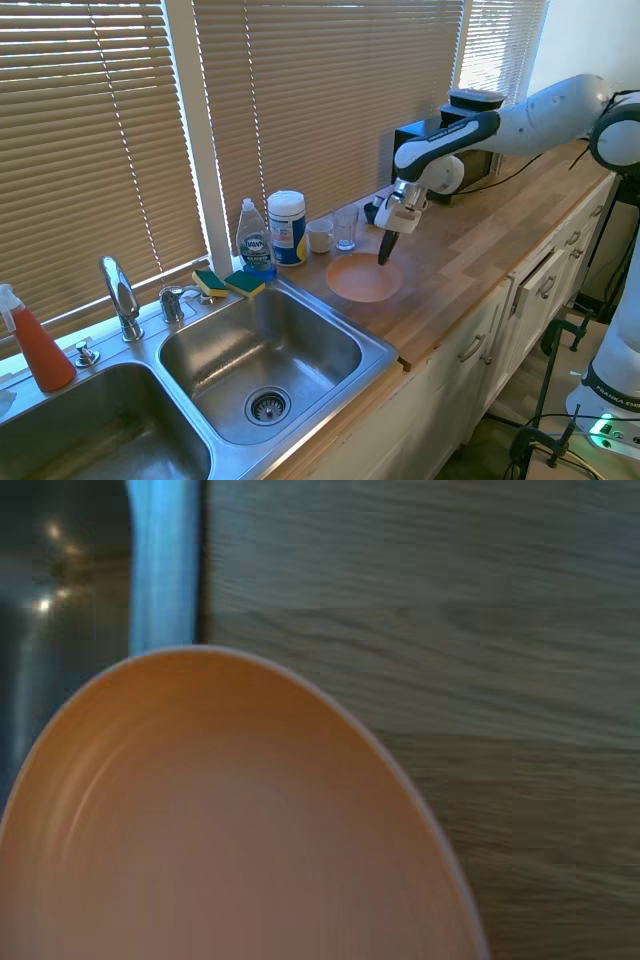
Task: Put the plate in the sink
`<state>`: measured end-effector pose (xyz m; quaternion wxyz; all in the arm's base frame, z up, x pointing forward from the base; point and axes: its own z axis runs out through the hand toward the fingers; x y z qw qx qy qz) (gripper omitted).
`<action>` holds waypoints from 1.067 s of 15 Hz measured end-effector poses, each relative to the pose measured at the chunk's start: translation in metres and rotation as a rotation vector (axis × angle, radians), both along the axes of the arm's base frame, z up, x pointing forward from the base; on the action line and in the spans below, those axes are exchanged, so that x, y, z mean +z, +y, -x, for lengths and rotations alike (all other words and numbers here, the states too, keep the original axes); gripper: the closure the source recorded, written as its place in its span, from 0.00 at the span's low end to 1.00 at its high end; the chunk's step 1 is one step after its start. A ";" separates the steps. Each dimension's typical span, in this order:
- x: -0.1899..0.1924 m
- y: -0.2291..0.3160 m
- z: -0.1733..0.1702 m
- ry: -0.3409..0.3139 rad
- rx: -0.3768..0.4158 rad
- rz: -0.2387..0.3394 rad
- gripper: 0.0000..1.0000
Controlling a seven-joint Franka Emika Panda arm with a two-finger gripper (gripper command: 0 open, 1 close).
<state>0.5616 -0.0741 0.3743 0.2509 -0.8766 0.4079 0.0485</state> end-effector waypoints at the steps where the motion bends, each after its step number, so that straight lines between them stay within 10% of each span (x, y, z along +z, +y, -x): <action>1: 0.008 0.021 -0.003 0.003 0.007 0.002 1.00; 10: 0.039 0.164 -0.043 -0.026 0.088 0.048 1.00; 16: -0.013 0.280 -0.092 -0.038 0.209 0.073 1.00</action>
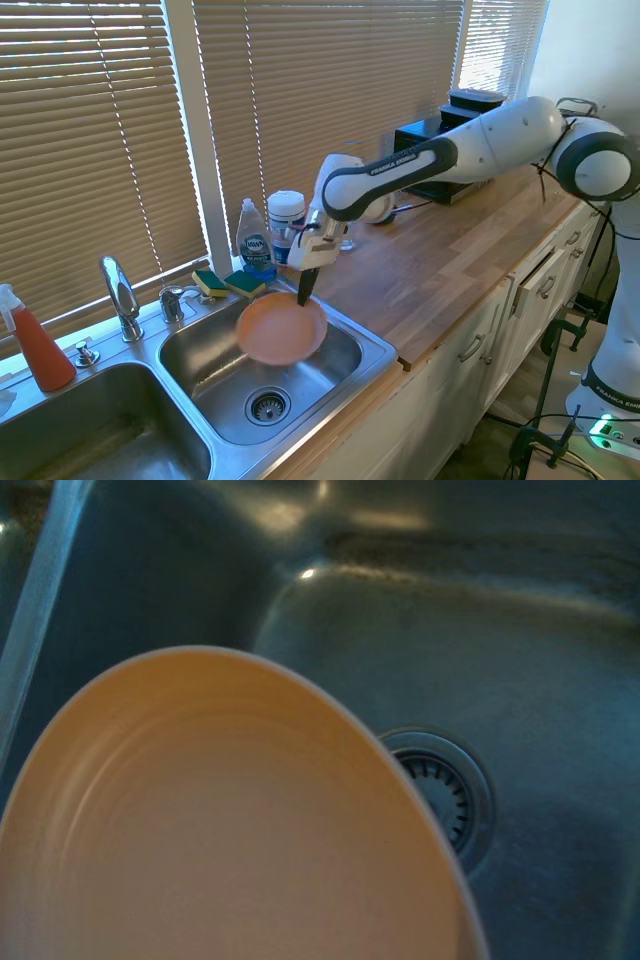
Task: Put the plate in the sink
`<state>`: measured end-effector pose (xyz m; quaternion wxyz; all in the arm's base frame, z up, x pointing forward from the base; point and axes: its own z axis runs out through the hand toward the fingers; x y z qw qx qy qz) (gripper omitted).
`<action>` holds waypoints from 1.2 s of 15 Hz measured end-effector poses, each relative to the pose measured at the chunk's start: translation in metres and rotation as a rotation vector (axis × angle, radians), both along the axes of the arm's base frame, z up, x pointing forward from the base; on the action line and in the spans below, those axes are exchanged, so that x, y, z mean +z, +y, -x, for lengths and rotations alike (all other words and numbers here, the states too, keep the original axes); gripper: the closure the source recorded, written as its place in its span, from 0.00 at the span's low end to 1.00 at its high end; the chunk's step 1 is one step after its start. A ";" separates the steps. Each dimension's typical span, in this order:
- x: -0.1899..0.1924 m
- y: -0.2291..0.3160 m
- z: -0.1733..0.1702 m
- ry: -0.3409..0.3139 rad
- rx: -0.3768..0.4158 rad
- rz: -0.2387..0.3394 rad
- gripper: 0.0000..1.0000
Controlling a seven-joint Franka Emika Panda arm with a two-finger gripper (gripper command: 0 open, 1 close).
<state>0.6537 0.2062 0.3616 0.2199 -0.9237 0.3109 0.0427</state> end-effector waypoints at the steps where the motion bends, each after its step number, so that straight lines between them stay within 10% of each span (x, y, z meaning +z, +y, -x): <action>1: -0.017 0.019 -0.007 0.008 0.015 0.015 1.00; 7: -0.104 0.072 -0.041 0.058 0.033 0.079 1.00; 8: -0.115 0.074 -0.044 0.070 0.025 0.084 0.00; 18: -0.134 0.086 -0.059 0.124 0.013 0.094 0.00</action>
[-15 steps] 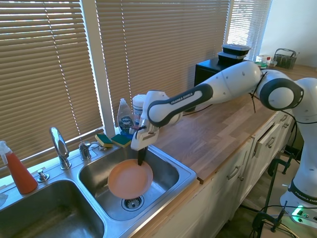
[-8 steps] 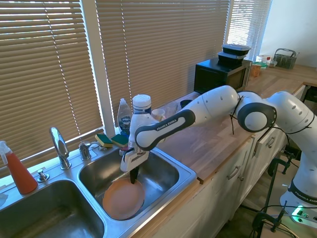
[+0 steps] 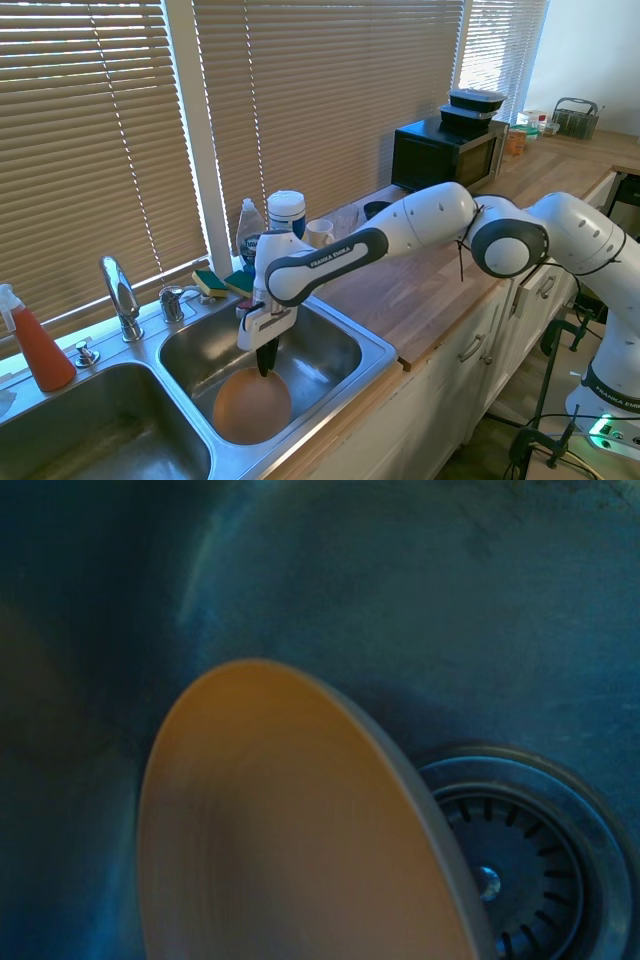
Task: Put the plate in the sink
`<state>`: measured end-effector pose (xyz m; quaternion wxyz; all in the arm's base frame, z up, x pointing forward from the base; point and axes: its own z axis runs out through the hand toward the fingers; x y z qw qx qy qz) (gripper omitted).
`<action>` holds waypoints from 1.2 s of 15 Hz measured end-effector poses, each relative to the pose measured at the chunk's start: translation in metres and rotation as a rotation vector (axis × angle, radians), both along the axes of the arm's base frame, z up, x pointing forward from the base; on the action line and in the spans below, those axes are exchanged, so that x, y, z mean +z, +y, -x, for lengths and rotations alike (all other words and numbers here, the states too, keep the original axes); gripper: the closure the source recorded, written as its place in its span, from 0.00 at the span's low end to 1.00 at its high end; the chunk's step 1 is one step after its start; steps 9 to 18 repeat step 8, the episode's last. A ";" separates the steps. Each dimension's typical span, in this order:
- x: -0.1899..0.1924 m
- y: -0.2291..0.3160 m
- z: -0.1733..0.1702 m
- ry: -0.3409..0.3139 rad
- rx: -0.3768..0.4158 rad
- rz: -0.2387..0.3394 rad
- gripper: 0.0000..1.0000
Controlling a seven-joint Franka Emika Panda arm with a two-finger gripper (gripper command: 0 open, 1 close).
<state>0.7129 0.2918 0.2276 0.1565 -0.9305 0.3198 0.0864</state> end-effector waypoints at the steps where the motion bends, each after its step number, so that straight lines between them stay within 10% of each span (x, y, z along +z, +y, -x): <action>1: 0.003 0.000 -0.002 -0.006 -0.003 -0.002 0.00; 8: 0.089 -0.014 -0.001 -0.075 -0.035 -0.021 0.00; 18: 0.089 -0.014 -0.001 -0.075 -0.035 -0.021 0.00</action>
